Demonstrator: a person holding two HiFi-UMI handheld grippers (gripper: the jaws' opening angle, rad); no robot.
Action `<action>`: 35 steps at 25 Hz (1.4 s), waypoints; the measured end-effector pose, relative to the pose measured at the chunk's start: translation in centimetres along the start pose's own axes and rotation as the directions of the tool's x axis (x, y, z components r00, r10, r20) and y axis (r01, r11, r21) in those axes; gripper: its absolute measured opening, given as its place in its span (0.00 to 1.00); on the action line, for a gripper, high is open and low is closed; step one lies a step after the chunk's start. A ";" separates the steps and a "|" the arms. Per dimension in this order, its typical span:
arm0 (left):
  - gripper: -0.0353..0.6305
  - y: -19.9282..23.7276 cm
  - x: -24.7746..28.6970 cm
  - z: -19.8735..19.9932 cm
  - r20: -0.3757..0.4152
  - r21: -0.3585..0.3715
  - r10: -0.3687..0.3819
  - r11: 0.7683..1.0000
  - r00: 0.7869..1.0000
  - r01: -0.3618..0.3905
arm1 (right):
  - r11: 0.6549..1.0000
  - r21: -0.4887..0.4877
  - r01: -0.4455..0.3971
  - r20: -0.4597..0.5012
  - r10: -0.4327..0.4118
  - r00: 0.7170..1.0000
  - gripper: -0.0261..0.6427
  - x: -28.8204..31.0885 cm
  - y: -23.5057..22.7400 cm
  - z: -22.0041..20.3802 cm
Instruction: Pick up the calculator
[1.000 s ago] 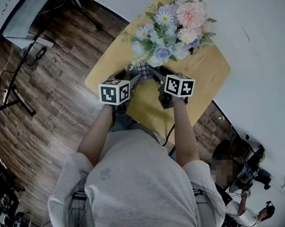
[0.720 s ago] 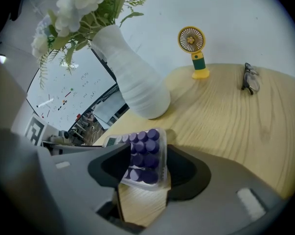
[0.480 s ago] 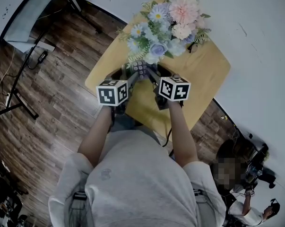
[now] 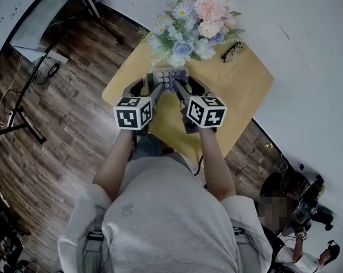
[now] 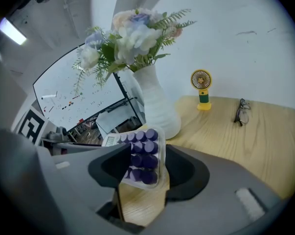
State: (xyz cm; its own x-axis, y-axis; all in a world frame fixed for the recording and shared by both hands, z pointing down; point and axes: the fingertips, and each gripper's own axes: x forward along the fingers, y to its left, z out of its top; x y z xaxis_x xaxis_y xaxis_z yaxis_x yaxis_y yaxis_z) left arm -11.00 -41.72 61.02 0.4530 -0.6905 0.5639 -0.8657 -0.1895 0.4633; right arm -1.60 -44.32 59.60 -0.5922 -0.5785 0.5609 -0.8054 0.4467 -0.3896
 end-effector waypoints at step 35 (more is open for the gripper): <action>0.44 -17.2 -13.3 4.9 0.337 0.356 -0.141 0.934 0.931 0.013 | 0.975 -0.201 0.092 0.450 0.008 0.893 0.35 -21.7 5.6 5.8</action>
State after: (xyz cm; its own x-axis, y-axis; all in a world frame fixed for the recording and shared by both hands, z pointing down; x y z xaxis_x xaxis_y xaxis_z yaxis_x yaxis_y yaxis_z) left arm -3.21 -32.65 42.21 0.4722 -0.8511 0.2295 -0.8789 -0.4347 0.1964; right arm 6.62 -33.28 41.02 -0.5468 -0.8200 0.1691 -0.8351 0.5194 -0.1814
